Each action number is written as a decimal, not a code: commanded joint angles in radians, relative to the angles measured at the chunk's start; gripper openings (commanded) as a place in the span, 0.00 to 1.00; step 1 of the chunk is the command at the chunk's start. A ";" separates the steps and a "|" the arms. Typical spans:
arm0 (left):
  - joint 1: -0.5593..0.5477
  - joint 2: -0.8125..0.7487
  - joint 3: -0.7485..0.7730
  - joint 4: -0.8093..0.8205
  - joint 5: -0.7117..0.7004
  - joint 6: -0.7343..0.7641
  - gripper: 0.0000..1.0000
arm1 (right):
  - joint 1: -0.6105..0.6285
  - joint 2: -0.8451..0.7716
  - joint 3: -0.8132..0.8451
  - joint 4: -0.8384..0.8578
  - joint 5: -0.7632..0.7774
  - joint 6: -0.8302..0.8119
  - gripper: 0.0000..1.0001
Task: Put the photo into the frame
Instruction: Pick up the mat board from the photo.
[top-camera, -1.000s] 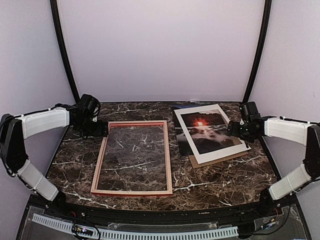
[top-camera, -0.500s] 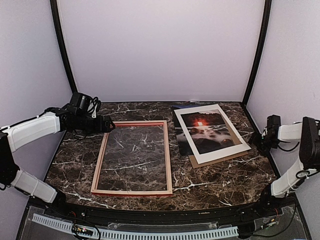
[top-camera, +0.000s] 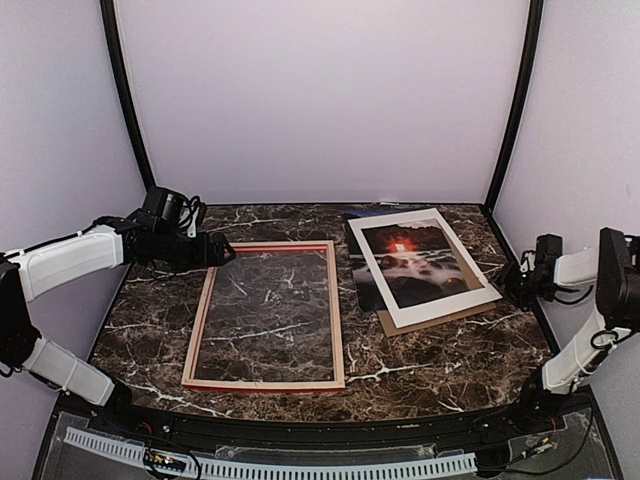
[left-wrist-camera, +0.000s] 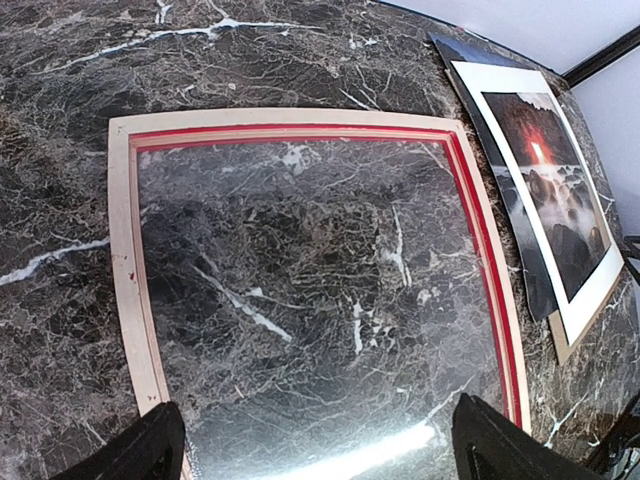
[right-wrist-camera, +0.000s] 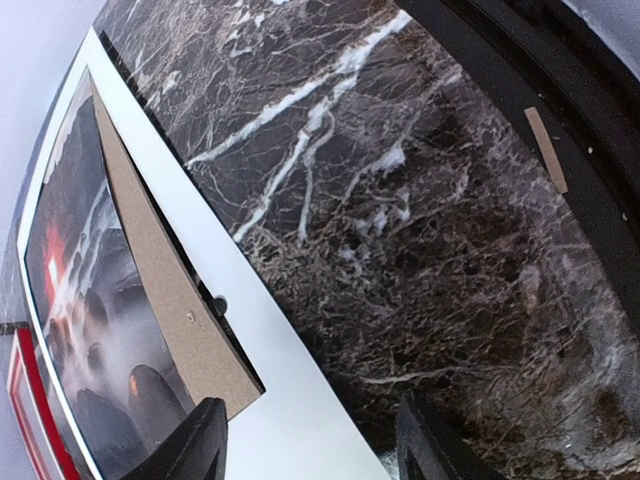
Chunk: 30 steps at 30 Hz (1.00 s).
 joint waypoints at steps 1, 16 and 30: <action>-0.008 -0.006 -0.022 0.017 0.015 -0.010 0.96 | -0.002 0.050 -0.040 0.005 -0.079 0.031 0.56; -0.013 -0.009 -0.017 0.023 0.027 -0.019 0.96 | -0.021 -0.030 -0.056 -0.009 -0.175 0.013 0.41; -0.019 0.000 -0.006 0.023 0.028 -0.019 0.96 | -0.035 -0.056 -0.084 0.015 -0.331 0.018 0.30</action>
